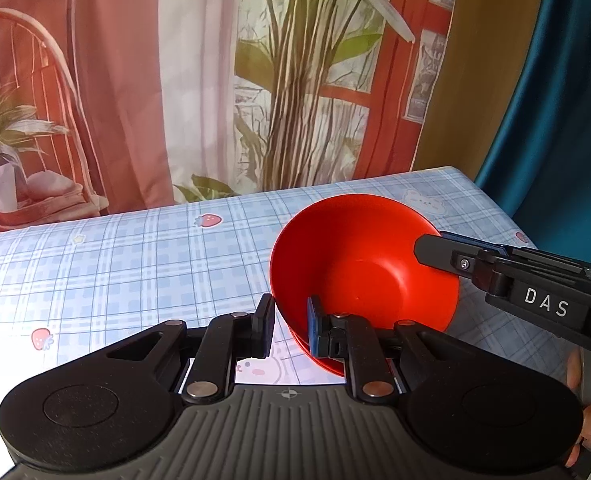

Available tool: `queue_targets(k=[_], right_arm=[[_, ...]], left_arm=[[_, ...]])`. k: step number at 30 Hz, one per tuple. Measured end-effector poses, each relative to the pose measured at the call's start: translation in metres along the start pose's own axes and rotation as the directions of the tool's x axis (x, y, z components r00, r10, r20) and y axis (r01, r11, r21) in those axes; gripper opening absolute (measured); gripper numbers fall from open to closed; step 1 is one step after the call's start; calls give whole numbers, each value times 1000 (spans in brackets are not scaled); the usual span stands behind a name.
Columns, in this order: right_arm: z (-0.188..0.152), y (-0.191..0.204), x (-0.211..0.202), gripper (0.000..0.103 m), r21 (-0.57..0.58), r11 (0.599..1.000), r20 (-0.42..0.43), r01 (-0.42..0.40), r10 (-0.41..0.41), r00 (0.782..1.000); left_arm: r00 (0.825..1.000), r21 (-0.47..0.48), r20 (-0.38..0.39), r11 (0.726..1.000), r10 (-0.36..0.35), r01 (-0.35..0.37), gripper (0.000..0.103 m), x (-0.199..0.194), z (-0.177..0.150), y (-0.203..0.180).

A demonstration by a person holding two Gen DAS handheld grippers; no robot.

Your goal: Organize plates and bowls

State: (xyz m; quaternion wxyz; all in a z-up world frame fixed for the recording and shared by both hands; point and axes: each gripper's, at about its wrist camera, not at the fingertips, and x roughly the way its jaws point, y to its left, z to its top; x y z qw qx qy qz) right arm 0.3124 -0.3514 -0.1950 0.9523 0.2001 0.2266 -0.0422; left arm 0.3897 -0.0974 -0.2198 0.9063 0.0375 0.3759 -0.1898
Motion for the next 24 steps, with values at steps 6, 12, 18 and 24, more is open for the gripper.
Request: queue_targets(k=[6,12,18,24], right_arm=[[-11,-2,6,17,-11,1000,-23,23,-23,999],[-16,-1,8,19,-37,998,-24,47,-48,999],[-20,0,10,19,-61,997,-27,54,-56,998],[-25,0,11,19,-70,995,-25,67,-68,997]], left_arm=[[1000,12,-22,1000,-6,6,17,10,-9,-1],[1000,34,-29,999,-5,6,17,14,-12,-4],[999,28,-44,1000,-4,5,17,18,-12,-4],[998,19,-52,1000,-17,18,18,23,-10,-2]])
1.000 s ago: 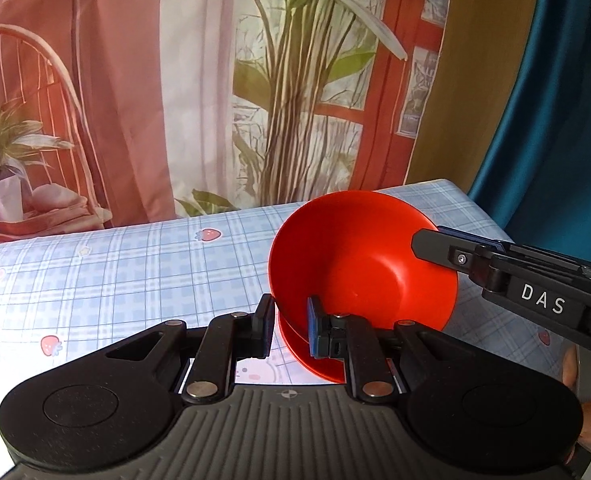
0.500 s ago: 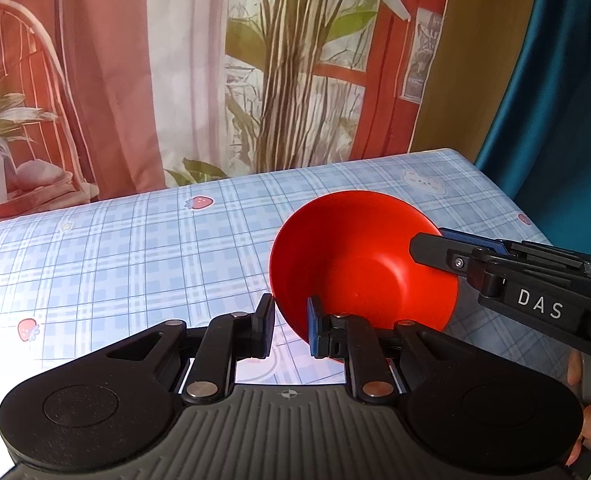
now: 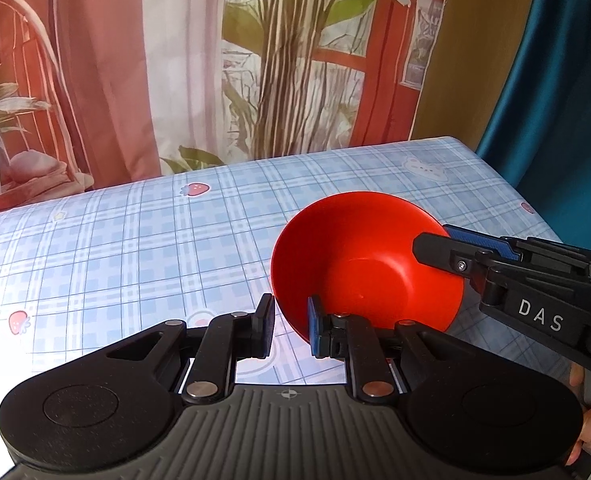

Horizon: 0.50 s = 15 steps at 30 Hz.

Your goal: Organize plates and bowls

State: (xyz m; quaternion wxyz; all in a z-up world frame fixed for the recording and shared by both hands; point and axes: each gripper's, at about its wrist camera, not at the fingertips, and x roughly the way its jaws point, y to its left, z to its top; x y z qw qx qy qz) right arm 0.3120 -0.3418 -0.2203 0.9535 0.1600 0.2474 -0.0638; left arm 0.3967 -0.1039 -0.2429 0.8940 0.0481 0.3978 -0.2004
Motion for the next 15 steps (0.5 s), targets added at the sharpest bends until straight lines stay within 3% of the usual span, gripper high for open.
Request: queue_targets(k=[5,15], right_arm=[[-3,-1,1,19,-7,1000,-3,17,-17,1000],[-15,-9,7,20,41,999,-33,2,-1,999]], left_arm=[[1000,-13,0,1000,-13,13,24,2,0,2],[999,-63,-11,997,-49,48,24,4,-3,7]])
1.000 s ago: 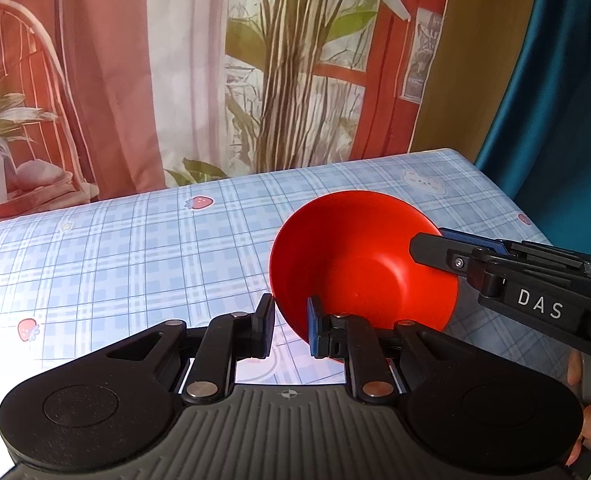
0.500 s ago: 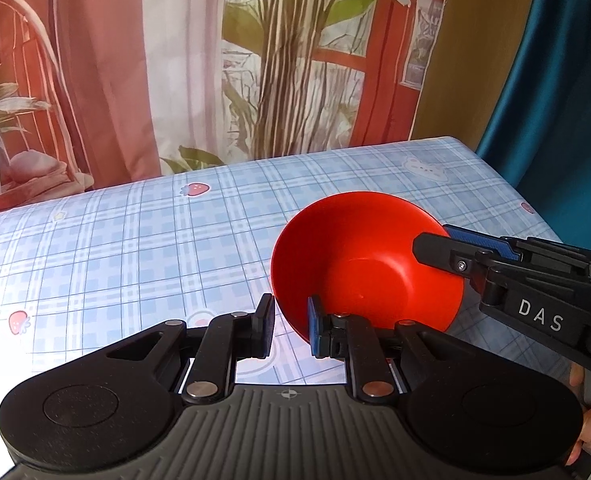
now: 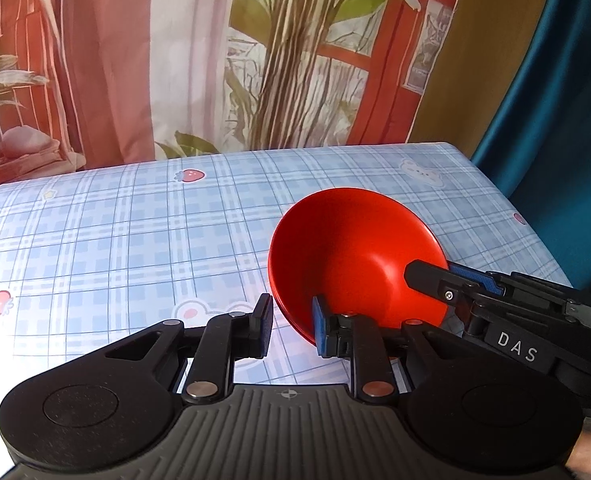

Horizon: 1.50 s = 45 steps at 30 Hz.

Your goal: Organize plates and bowls

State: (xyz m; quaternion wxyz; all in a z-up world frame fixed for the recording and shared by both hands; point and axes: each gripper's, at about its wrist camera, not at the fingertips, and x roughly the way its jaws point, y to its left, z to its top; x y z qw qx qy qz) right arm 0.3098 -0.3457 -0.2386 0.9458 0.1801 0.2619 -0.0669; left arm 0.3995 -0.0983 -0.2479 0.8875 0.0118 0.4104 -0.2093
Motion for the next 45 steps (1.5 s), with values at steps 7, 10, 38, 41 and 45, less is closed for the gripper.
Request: queue_targets(k=[7,10,38,41,45], right_arm=[[-6,-2,2,19,38,999,-27,-26,27,999],[-9,-2,-1,17,43,999,-29,-25,26,999],[-24,23,-63,16,46,998,-13,-37,38,999],[-25,30,-72,16,33,999,-9,-39,39,999],[-27,37,-82,16,21,999,-5,-43,43,999]], left_arm=[[999,-41,-19,999,-29,28,24,2,-4,2],[999,-35,-9,999,-35,35,20,-3,-6,-1],[999,-42,32,998,-36,38,20,-70,-35,-14],[999,-45,41,998,-32,34,20,-79,-41,-13],[999,-57,48,998,-26,29,20,-90,-49,-13]])
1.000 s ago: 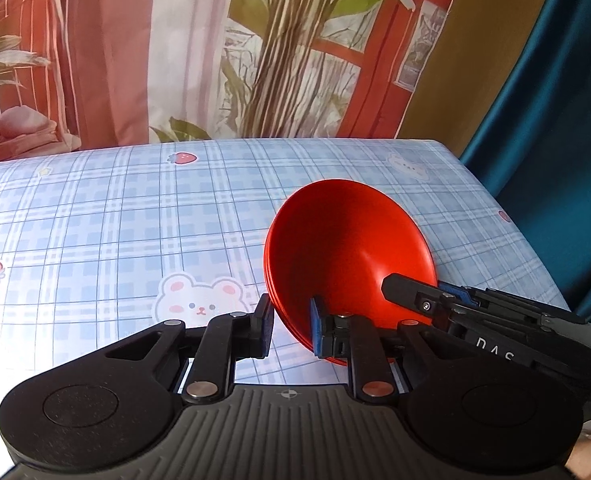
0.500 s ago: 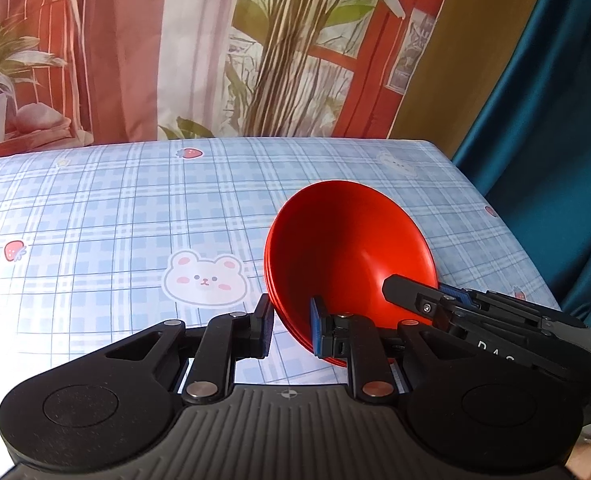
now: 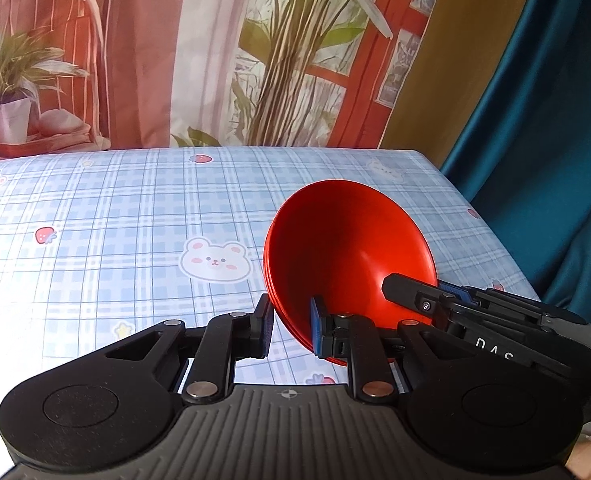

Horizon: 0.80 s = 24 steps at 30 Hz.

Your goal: Organize plates and bowls

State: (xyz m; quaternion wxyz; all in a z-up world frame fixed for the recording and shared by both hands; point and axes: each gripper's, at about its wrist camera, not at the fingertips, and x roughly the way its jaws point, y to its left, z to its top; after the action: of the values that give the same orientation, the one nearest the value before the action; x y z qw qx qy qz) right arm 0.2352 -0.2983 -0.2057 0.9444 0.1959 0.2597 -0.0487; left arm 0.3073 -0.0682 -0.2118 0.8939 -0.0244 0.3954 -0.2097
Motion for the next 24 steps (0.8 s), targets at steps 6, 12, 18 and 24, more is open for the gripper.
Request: queue_targets(k=[6,12,18,24], right_arm=[[-9,9,-16,16,-12,1000,-3,-8,8,1000],[-17,17,-35,16,-29,999,-3,-15,15,1000],[-28,26,-54,16,-45,999,-7,-26,26,1000],[-38,34,-69,16,-58,998,-26,-38,37,999]], left_arm=[[1000,-12,7,1000,5,-5,20,-17,-11,-1],[1000,-18,17,1000,6,-6,20,-36,-23,0],[1000,-20,19,1000,13,-13,21,-53,-39,-1],[1000,-35,11,999,14,-14,21,-68,-57,-2]])
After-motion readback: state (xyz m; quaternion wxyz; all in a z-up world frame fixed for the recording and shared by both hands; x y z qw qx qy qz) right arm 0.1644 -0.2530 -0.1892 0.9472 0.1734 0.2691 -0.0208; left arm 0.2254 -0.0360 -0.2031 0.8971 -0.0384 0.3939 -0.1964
